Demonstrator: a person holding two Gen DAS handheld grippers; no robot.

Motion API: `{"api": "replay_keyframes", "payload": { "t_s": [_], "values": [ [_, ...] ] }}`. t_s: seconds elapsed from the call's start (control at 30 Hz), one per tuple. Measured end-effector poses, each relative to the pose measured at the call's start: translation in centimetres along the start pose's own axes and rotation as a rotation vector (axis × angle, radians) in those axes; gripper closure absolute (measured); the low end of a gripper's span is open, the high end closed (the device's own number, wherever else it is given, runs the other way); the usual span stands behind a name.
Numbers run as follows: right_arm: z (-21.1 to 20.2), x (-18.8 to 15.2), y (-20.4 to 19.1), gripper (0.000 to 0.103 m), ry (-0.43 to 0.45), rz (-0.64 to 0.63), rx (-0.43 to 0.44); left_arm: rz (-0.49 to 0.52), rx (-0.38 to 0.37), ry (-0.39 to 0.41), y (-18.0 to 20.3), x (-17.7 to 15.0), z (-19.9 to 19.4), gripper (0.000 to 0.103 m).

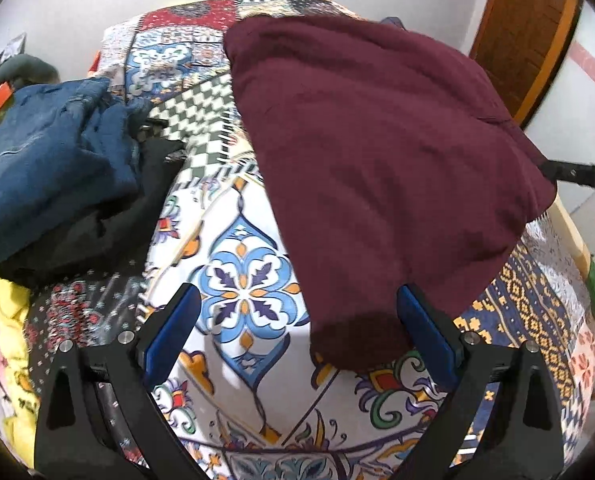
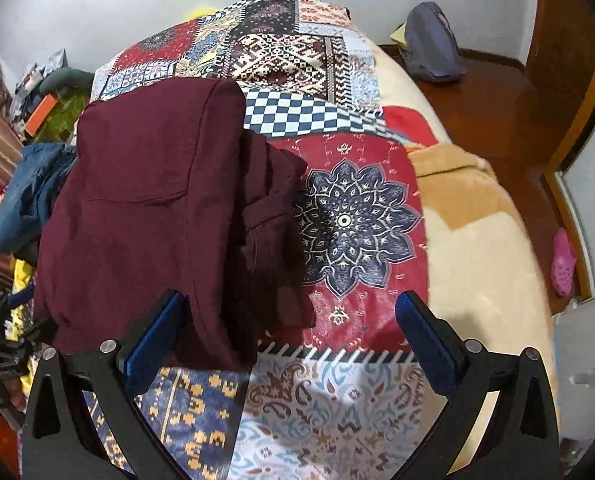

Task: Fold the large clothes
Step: 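Grasp the folded shirt with the left gripper while the right gripper grasps its other end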

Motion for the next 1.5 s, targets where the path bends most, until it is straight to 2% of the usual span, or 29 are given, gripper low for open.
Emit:
{"api": "replay_keyframes", "payload": {
  "t_s": [0.17, 0.3, 0.43, 0.57, 0.67, 0.8, 0.93, 1.2, 1.43, 1.5],
  "values": [
    [-2.7, 0.4, -0.6, 0.0, 0.056, -0.034, 0.014, 0.005, 0.058, 0.07, -0.8, 1.7, -3.1, 0.004],
    [-3.9, 1.1, -0.8, 0.0, 0.092, -0.021, 0.046, -0.039, 0.049, 0.116, -1.9, 3.4, -4.8, 0.004],
    [-3.8, 2.3, -1.4, 0.0, 0.12, -0.013, 0.091, -0.087, 0.017, 0.134, -2.6, 5.1, -5.0, 0.004],
    [-2.0, 3.0, -1.7, 0.0, 0.093, 0.027, 0.156, -0.124, -0.057, 0.11, -2.6, 6.3, -3.4, 0.004],
    [0.6, 3.1, -1.4, 0.0, 0.034, 0.071, 0.198, -0.176, -0.149, 0.065, -2.3, 6.6, -1.1, 0.004],
    [5.2, 2.8, -0.6, 0.0, -0.093, 0.162, 0.273, -0.309, -0.284, -0.022, -2.6, 6.3, 2.4, 0.004],
    [7.4, 3.2, -0.5, 0.0, -0.15, 0.211, 0.419, -0.437, -0.446, -0.074, -2.6, 6.2, 4.7, 0.004],
    [11.1, 4.4, -2.3, 0.0, -0.251, 0.277, 0.587, -0.501, -0.546, -0.112, -2.0, 7.2, 7.6, 0.003],
    [11.1, 4.4, -3.5, 0.001, -0.249, 0.272, 0.608, -0.473, -0.547, -0.12, -0.6, 7.9, 8.2, 0.004],
    [10.8, 4.3, -3.6, 0.008, -0.249, 0.282, 0.607, -0.46, -0.543, -0.113, -0.3, 8.0, 7.9, 0.013]
  ]
}}
Point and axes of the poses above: each gripper's, at about its wrist camera, not at the fingertips, and z roughly the way its jaws point, y to its right, x to its top, the point moved 7 cm from there along z, roughly the way its jaws point, and after that the axes turned 6 degrees about -x, right-handed, at the moved point
